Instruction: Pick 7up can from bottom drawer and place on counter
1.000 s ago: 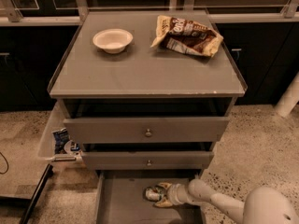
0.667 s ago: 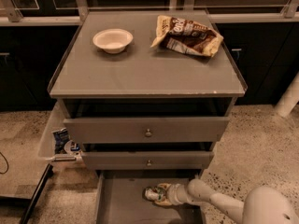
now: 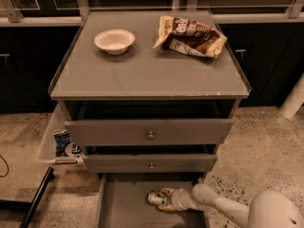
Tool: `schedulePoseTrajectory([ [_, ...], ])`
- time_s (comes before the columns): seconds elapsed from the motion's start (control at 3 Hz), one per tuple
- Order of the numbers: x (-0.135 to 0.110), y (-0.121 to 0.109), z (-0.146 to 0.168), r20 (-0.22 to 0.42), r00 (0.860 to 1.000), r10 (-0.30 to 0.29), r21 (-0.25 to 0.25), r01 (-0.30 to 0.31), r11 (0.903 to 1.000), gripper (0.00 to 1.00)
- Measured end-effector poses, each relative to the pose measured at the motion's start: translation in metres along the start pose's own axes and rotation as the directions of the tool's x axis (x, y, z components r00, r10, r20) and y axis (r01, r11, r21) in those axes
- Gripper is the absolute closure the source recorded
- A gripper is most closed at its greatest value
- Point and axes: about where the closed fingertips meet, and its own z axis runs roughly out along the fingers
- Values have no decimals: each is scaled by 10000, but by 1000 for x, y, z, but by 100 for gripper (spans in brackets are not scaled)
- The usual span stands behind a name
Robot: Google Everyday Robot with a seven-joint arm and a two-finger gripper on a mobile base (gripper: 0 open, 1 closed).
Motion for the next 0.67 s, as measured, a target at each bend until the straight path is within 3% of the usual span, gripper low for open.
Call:
schedulePoseTrajectory([
  [0.33, -8, 10, -33, 88, 9999, 106, -181, -104, 9998, 100],
  [0.67, -42, 18, -90, 468, 9986, -247, -216, 257, 9994, 100],
])
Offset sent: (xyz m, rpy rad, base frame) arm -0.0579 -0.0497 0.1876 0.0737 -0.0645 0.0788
